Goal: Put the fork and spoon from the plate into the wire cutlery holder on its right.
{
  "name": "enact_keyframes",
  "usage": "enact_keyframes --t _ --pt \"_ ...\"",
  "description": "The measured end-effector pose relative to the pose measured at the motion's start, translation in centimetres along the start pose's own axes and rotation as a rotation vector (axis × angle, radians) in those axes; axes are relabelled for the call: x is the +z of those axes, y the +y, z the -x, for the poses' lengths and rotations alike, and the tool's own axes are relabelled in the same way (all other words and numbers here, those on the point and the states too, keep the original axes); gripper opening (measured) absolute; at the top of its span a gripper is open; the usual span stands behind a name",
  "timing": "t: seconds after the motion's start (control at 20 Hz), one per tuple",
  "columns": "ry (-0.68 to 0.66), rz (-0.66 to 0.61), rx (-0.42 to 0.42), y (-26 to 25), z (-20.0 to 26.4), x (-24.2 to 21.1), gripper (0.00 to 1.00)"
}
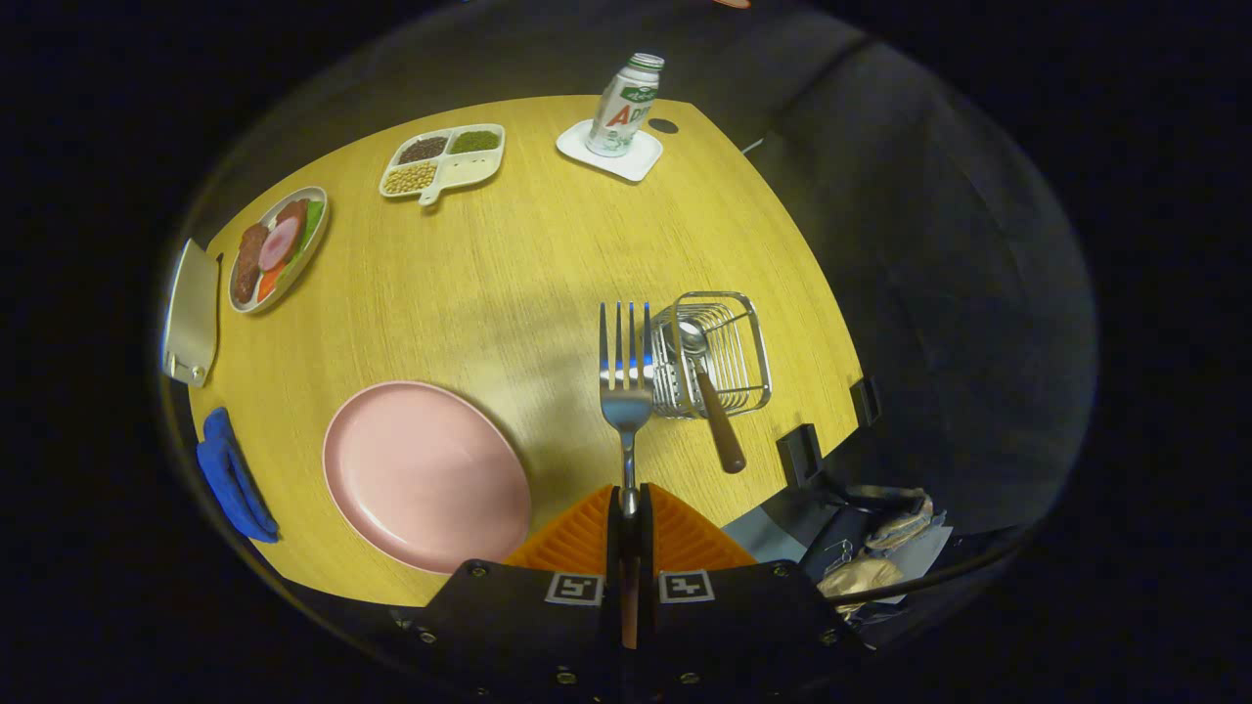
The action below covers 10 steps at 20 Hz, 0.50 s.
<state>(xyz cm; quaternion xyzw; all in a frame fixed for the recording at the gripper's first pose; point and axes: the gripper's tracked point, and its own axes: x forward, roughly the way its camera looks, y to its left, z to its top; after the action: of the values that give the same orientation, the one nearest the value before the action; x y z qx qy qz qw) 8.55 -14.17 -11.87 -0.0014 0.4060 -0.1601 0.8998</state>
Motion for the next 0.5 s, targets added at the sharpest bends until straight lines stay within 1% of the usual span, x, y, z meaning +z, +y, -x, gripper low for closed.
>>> enact_keyframes --t 0.2,0.35,0.5 --pt "0.055 -0.048 -0.018 -3.1 -0.3 1.2 0.07" --pt "0.101 -0.093 -0.006 -4.8 -0.8 1.9 0.07" --pt "0.157 -0.101 0.005 -5.9 -2.0 1.8 0.07"
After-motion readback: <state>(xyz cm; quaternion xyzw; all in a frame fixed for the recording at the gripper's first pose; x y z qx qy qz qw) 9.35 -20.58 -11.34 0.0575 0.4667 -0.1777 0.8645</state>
